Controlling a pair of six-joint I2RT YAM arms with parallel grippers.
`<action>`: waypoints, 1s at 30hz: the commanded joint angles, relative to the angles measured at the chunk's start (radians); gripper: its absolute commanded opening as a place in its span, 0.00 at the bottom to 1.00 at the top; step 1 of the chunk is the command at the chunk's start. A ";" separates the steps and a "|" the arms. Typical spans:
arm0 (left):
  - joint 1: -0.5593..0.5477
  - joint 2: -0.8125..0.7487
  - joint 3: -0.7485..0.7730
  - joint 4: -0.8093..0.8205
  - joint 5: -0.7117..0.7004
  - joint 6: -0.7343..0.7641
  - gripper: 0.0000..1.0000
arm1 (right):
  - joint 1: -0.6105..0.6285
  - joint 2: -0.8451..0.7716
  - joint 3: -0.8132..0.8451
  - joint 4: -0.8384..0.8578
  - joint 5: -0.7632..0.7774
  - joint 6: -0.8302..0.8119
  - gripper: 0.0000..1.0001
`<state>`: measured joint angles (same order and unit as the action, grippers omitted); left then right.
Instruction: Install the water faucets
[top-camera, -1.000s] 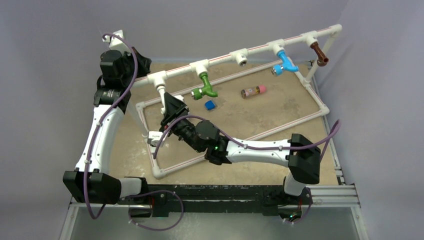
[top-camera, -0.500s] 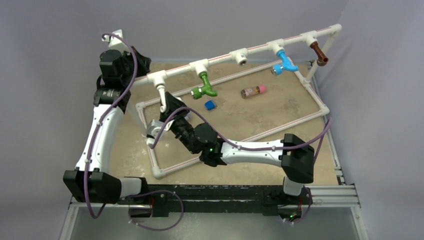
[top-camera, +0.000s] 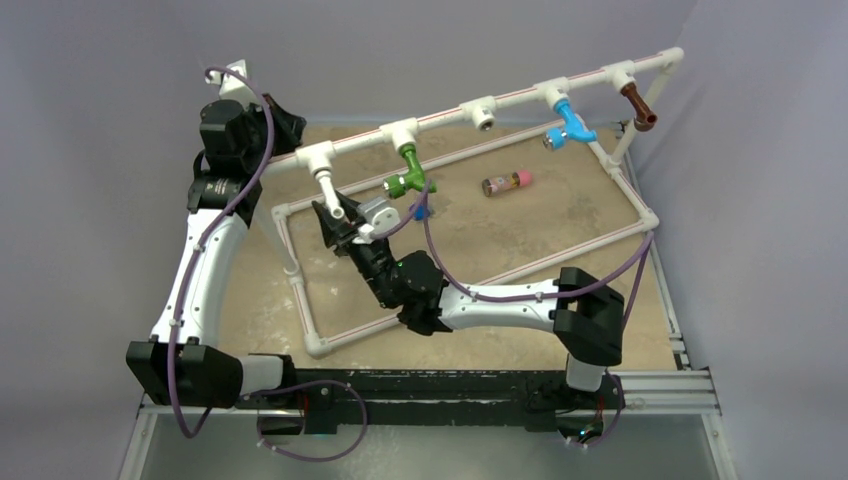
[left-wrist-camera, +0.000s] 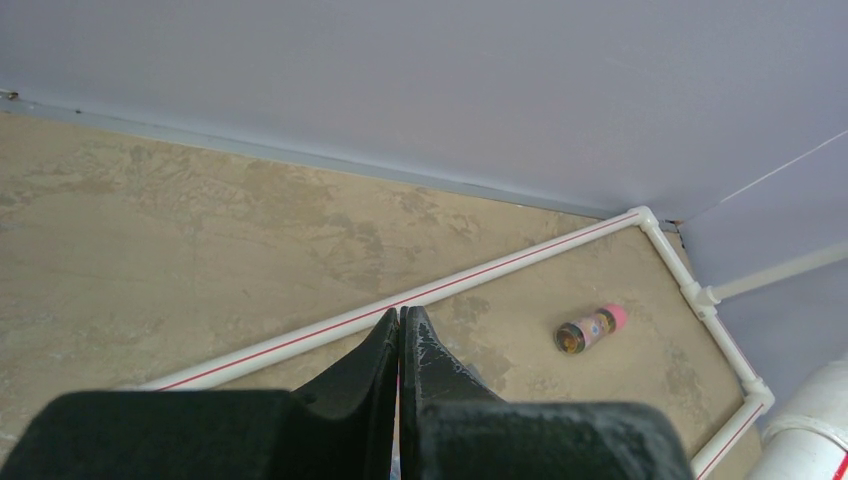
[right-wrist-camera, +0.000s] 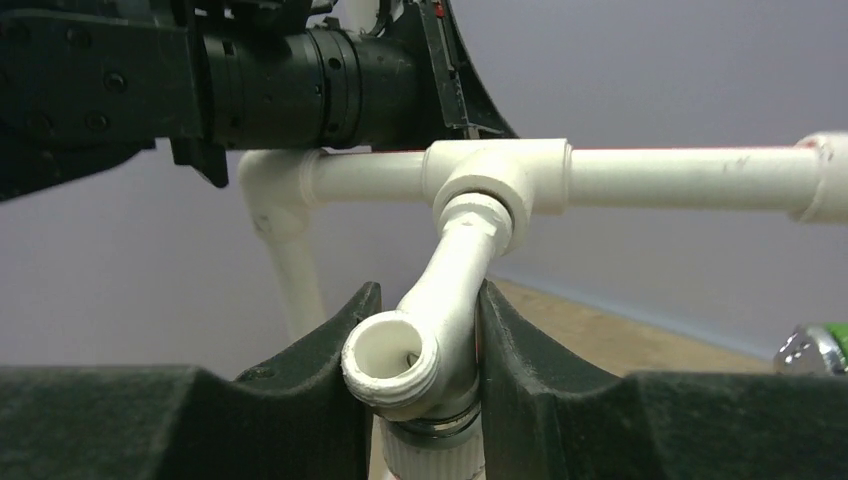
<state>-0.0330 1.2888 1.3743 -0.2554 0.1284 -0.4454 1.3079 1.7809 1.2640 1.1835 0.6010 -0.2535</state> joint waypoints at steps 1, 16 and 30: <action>0.030 0.037 -0.055 -0.145 -0.008 0.014 0.00 | 0.008 -0.037 -0.043 0.204 0.032 0.576 0.00; 0.030 0.036 -0.060 -0.142 -0.003 0.014 0.00 | 0.008 -0.026 -0.109 0.452 0.112 1.328 0.00; 0.030 0.031 -0.061 -0.141 -0.003 0.013 0.00 | 0.008 -0.016 -0.039 0.383 0.125 1.654 0.00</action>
<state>-0.0067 1.2926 1.3705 -0.2874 0.1268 -0.4496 1.3087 1.7962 1.1469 1.4124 0.7238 1.2354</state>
